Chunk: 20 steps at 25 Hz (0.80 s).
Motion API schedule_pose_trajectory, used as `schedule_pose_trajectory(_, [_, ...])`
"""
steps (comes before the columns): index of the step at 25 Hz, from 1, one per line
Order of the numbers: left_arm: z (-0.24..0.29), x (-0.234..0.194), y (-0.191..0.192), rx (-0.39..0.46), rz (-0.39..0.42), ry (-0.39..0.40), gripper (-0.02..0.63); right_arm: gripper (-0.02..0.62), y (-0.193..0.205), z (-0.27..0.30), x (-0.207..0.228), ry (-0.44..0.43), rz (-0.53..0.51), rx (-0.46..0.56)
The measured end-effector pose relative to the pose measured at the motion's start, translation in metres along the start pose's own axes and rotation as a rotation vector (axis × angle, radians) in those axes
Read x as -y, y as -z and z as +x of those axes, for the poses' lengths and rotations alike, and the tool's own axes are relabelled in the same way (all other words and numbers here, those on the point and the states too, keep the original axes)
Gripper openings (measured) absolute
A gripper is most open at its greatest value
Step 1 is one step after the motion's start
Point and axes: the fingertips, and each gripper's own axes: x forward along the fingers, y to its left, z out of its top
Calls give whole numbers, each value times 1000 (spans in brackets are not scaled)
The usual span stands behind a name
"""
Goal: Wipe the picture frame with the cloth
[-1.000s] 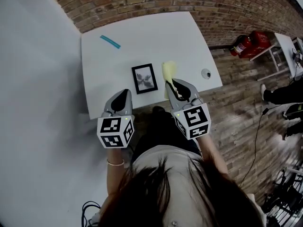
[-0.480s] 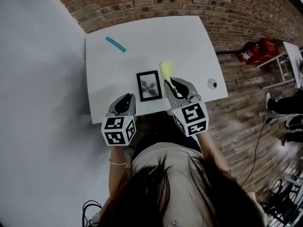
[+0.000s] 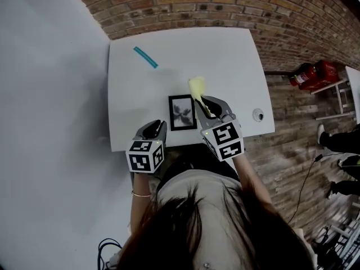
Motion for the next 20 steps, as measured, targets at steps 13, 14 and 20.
schedule_pose_trajectory(13, [32,-12,44,-139,-93,4,95,43,25,52,-7,-128,-33,-100])
schedule_pose_trajectory(14, [34,-12,47,-146,-103,4,97,43,27,55,-8,-139,-35,-109])
schedule_pose_trajectory(20, [46,-16,60,-198,-132,6,101,43,36,80,-15,-193,-42,-148])
